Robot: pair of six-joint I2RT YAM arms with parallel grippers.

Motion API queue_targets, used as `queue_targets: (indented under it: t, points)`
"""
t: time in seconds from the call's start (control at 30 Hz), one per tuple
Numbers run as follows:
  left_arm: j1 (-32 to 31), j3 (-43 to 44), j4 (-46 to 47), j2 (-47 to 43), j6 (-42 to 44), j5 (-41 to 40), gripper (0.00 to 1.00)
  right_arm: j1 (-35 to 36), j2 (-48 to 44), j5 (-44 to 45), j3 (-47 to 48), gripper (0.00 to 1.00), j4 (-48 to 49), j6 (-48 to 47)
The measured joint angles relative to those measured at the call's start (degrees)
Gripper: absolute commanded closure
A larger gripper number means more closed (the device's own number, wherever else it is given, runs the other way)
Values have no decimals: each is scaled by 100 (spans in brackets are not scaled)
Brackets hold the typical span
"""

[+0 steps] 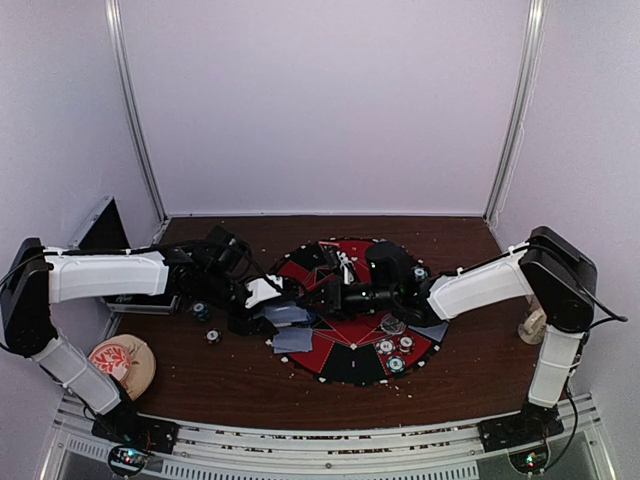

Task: Distribute texas hold em gaming equipment
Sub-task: Pick up the poker card from the face-down deck piles, then distribute the poker card in the dealer area.

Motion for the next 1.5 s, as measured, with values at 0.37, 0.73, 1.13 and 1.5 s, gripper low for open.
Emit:
queue_targets:
  t: [0.37,0.73,1.13,1.5]
  points:
    - [7,0,-98,0,0,-31,46,28,0,-50,2,81,44,15]
    - [7,0,-114,0,2,-35,46,131,144,-245,7,100,262,92]
    - [-4,0,-151,0,2,-57,46,-109,-542,-87,-894,100,570,201]
    - [0,-2,-144,0,2,-50,46,-761,-3276,1032,-3069,100,181,284]
